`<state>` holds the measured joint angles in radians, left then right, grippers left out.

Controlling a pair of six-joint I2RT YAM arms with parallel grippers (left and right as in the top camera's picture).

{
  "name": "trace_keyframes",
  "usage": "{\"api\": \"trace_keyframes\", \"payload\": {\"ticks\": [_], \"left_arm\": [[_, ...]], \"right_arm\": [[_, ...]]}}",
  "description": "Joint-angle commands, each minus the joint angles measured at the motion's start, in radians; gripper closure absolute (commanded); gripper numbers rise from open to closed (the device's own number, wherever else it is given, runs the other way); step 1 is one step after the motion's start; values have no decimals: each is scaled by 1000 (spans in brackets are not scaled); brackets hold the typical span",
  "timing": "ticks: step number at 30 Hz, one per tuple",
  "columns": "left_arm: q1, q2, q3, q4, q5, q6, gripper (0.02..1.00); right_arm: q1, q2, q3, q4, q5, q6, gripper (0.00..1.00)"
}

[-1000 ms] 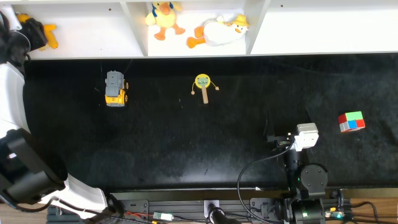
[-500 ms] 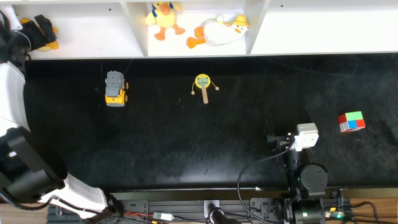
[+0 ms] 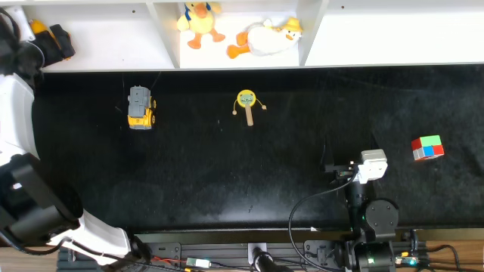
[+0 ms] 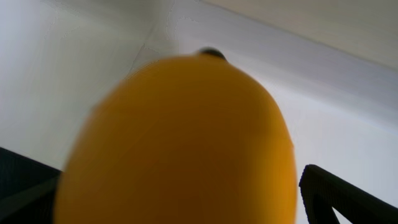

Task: Store Toys

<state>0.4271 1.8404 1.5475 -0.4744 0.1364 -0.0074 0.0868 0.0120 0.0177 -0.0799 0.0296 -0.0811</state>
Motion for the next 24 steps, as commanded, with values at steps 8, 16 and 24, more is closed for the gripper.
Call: {"api": "trace_keyframes", "payload": {"ticks": [8,16,24], "left_arm": [[-4,-132,-16,-112,-72,106,20],[-4,-367,-280,-106,-120,116,20],[-99,-760,-633,-88,-39,90,20]], "right_arm": [[-2,-8,-13,3,-8,7,5],[-2,-8,-13,3,-7,7,7],[-2,-8,-13,3,-7,7,7]]}}
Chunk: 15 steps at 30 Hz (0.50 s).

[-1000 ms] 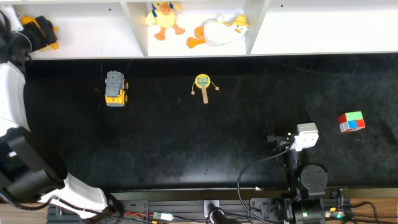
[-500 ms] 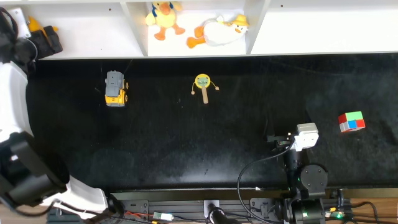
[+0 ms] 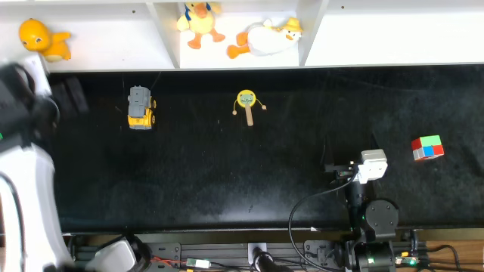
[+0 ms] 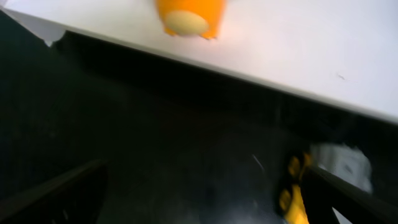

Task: Store Toys

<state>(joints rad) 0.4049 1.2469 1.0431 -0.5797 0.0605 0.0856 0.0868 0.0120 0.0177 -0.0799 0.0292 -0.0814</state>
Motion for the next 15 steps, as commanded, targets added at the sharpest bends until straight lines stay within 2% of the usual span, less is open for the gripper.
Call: {"api": "trace_keyframes", "payload": {"ticks": [1,3,7,11,15], "left_arm": [[-112,-213,-181,37,1,-59,20],[-166,-286,-264,58,-55,-157,20],[-245,-374,-389,61,-58,-266,20],[-300,-326,-413,67,-16,-277,20],[-343,-216,-412,127,-13,-277,20]], "right_arm": [[-2,-8,-13,3,-7,7,7],[-2,-8,-13,3,-7,7,5],[-2,-8,-13,3,-7,7,5],[-2,-8,-13,3,-7,7,5],[-2,-8,-13,3,-7,7,5]]}}
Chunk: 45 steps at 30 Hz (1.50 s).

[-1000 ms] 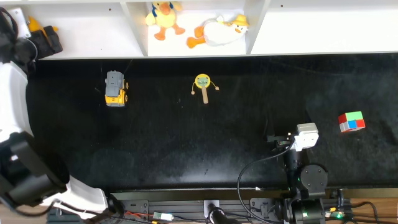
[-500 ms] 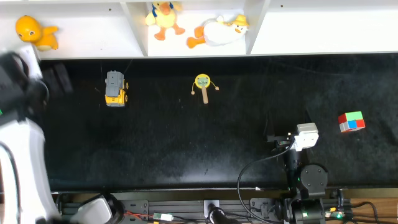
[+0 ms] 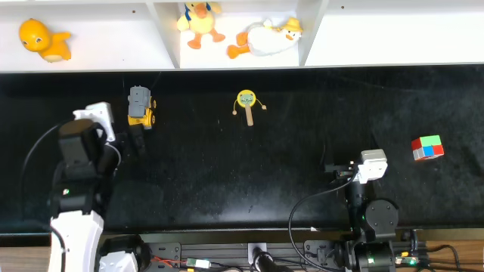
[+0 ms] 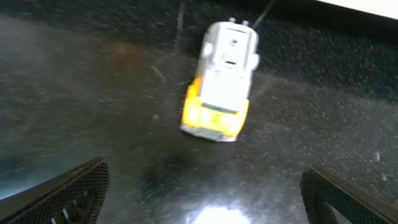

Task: Store Toys

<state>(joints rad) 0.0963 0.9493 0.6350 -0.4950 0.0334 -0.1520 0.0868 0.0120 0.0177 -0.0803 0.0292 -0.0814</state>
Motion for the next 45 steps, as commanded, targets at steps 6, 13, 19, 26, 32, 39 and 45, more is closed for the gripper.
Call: {"api": "trace_keyframes", "payload": {"ticks": [6,13,19,26,32,39,45], "left_arm": [[-42,240,19,129,17,-3,18],[-42,278,27,221,2,126,18],[-42,306,39,237,-10,175,20],[-42,414,82,238,-15,235,20],[-42,480,119,251,-36,235,31],[-42,519,119,308,-35,230,64],[-42,534,119,312,-32,224,292]], "right_arm": [[-2,-8,-13,4,-7,7,5],[-2,-8,-13,4,-7,7,7],[-2,-8,-13,4,-7,7,5],[-2,-8,-13,3,-7,7,7],[-2,-8,-13,4,-7,7,5],[-2,-8,-13,3,-7,7,7],[-2,-8,-13,4,-7,7,7]]}}
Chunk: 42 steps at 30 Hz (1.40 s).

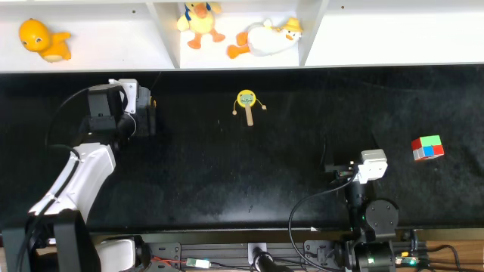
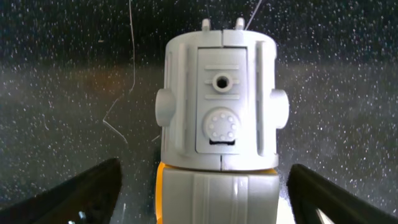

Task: Store Toys

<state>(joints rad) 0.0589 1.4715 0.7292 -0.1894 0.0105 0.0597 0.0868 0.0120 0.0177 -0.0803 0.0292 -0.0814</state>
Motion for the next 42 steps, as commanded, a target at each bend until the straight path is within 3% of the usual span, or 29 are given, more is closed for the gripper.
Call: {"api": "trace_keyframes", "payload": {"ticks": [1,6,10,29,42], "left_arm": [[-4,11,25,9,-9,12,321],[-4,11,25,14,-5,12,489],[-3,3,24,13,-2,12,568],[-2,-380,20,-115,2,12,579],[-2,-241,109,-44,22,11,579]], "right_arm": [[-2,-8,-13,4,-7,7,5],[-2,-8,-13,4,-7,7,5],[-2,-8,-13,4,-7,7,5],[-2,-8,-13,4,-7,7,5],[-2,-8,-13,4,-7,7,3]]}}
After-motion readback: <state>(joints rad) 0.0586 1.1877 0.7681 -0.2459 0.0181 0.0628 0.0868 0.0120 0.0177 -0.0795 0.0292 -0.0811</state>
